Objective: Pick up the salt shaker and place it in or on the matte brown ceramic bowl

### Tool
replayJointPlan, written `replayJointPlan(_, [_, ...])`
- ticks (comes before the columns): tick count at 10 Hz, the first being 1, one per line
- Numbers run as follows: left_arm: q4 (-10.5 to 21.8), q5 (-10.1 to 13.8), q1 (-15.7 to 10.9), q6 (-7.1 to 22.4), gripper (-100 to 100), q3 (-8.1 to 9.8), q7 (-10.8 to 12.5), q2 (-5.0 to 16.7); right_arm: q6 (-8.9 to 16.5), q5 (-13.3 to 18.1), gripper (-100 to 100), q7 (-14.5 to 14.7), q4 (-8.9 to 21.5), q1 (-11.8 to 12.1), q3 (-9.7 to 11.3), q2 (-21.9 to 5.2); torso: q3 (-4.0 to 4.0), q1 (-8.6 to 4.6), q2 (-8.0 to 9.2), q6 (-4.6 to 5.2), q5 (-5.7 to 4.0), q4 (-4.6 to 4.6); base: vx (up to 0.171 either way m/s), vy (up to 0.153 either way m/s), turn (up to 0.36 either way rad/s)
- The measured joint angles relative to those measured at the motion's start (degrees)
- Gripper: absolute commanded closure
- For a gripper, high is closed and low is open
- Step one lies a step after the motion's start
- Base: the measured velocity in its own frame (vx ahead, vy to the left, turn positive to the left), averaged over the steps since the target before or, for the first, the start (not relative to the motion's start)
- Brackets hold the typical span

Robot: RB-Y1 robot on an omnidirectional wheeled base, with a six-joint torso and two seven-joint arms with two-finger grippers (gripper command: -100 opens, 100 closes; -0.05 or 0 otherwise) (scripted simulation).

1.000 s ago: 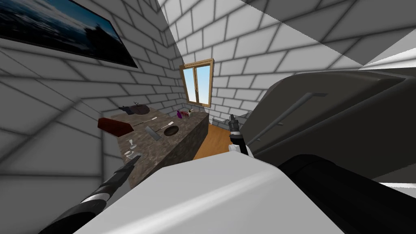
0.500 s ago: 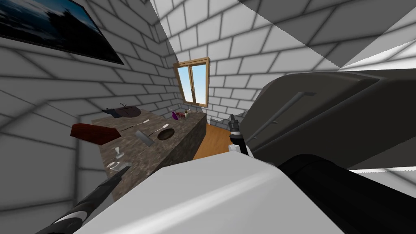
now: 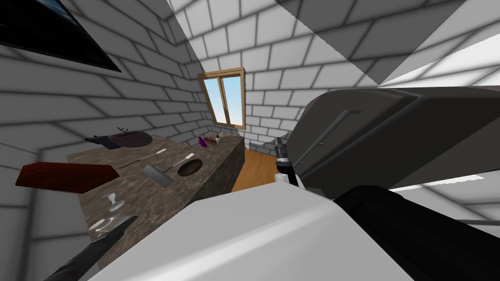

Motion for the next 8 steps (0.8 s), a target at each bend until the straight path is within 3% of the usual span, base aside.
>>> replayJointPlan(3, [0.1, 0.5, 4.6, 2.8, -100, 2.3, 0.2, 3.1, 0.0, 0.0, 0, 0.0, 0.0, 0.0, 0.0, 0.0, -0.01, 0.06, -0.02, 0.02, 0.01, 0.0, 0.047, 0.006, -0.166])
replayJointPlan(7, [1.5, -0.2, 7.0, 6.6, -100, 3.23, -0.3, 5.3, 0.0, 0.0, 0, 0.0, 0.0, 0.0, 0.0, 0.0, 0.0, 0.24, 0.0, 0.01, 0.05, 0.0, 0.036, 0.037, -0.101])
replayJointPlan(8, [1.5, -0.2, 7.0, 6.8, 0, 3.31, -0.3, 5.4, 0.0, 0.0, 0, 0.0, 0.0, 0.0, 0.0, 0.0, 0.04, 0.16, 0.07, -0.02, 0.05, 0.02, 0.004, 0.006, 0.004])
